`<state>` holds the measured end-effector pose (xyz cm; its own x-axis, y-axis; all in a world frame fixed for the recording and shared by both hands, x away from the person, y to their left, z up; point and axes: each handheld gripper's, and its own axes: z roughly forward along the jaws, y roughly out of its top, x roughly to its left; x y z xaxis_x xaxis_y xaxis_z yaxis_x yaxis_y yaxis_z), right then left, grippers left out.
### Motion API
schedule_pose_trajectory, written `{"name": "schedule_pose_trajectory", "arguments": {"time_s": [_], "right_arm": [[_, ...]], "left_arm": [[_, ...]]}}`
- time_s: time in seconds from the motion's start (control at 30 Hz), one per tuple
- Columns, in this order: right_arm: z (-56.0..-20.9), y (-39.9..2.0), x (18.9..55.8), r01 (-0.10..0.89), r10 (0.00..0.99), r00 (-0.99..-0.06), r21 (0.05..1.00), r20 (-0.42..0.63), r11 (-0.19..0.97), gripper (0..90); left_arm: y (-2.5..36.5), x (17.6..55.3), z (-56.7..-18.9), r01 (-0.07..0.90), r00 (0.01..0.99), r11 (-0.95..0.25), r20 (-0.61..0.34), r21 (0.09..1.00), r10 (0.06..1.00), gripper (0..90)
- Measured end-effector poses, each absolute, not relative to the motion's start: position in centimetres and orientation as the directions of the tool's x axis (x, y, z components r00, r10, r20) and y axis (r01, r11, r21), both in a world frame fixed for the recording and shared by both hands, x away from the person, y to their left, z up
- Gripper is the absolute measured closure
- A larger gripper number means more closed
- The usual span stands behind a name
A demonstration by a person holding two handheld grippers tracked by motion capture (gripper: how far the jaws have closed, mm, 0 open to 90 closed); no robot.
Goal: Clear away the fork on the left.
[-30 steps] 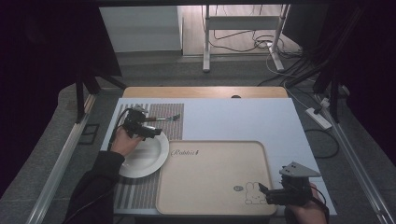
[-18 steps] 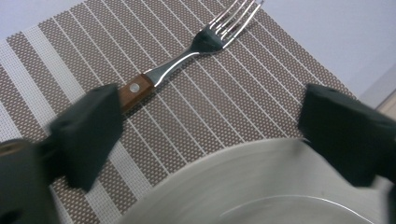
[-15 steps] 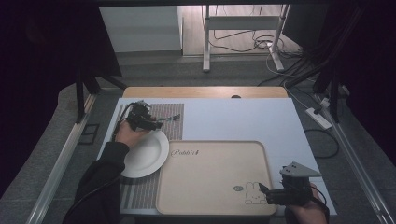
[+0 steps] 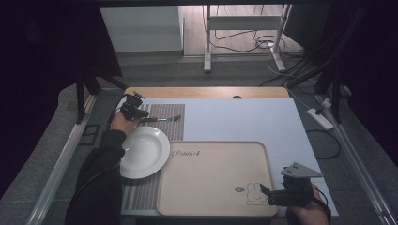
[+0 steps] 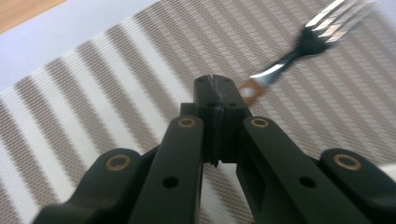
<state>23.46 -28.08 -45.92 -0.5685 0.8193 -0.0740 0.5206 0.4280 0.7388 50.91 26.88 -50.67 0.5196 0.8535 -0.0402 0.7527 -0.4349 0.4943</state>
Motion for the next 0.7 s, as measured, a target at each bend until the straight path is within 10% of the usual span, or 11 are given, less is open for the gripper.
{"name": "schedule_pose_trajectory", "arguments": {"time_s": [0.7], "right_arm": [[-46.0,-28.0,23.4,0.518,0.817,-0.571,0.734,-0.085,0.438,0.0]], "left_arm": [[27.7,49.0,-52.1,0.776,0.561,-0.463,-0.135,0.429,0.817,88.7]]}}
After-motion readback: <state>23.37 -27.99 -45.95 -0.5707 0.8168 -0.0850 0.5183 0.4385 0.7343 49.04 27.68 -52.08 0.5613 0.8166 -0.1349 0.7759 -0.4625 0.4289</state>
